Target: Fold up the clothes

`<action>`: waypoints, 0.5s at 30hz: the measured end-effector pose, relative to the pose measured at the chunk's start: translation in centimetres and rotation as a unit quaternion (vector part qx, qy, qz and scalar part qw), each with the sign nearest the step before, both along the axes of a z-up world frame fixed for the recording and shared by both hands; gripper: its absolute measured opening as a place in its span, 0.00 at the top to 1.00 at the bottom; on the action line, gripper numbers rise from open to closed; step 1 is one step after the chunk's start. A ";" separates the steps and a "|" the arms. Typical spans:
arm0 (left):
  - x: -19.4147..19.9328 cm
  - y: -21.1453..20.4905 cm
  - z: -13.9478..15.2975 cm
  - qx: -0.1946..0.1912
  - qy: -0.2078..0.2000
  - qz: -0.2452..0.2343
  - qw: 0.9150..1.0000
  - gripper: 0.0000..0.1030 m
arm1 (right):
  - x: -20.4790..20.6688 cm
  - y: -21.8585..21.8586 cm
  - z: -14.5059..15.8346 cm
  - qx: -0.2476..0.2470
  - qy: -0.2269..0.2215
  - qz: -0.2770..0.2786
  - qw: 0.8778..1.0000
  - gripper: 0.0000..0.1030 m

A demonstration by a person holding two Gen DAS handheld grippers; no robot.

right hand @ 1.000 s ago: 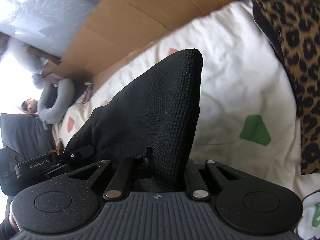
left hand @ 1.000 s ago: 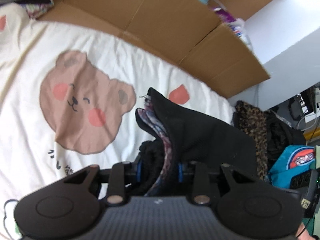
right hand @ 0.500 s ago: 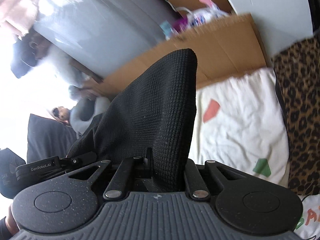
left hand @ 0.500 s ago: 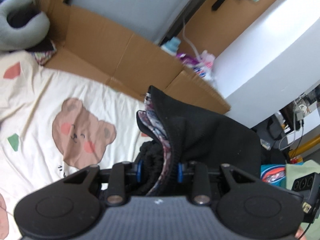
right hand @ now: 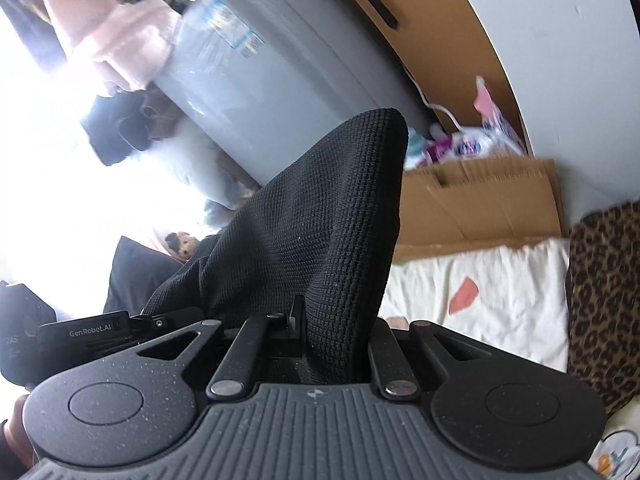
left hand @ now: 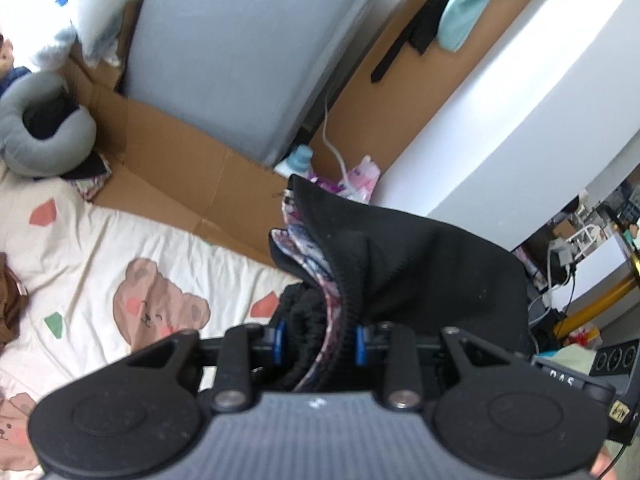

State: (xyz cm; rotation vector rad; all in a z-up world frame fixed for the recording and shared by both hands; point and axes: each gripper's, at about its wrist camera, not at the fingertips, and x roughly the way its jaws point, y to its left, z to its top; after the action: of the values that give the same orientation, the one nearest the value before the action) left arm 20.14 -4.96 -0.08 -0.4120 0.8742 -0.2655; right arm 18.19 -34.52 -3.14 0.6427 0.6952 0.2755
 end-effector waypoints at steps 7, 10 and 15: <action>-1.6 -0.3 4.8 -0.013 -0.026 0.013 1.000 0.68 | -0.5 0.0 6.8 -0.027 -0.024 0.014 0.999 0.93; -2.3 -0.6 6.3 -0.022 -0.027 0.018 0.999 0.68 | -1.0 -0.1 9.4 -0.040 -0.030 0.021 0.999 0.93; -3.7 -1.5 8.4 -0.031 -0.035 0.019 0.999 0.68 | -2.3 -0.7 12.8 -0.052 -0.039 0.025 0.998 0.93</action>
State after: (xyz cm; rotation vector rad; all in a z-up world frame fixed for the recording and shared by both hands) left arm 16.48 -6.49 8.32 -0.4741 0.7900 -0.2718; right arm 15.84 -35.22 9.64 0.5126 0.6464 0.3079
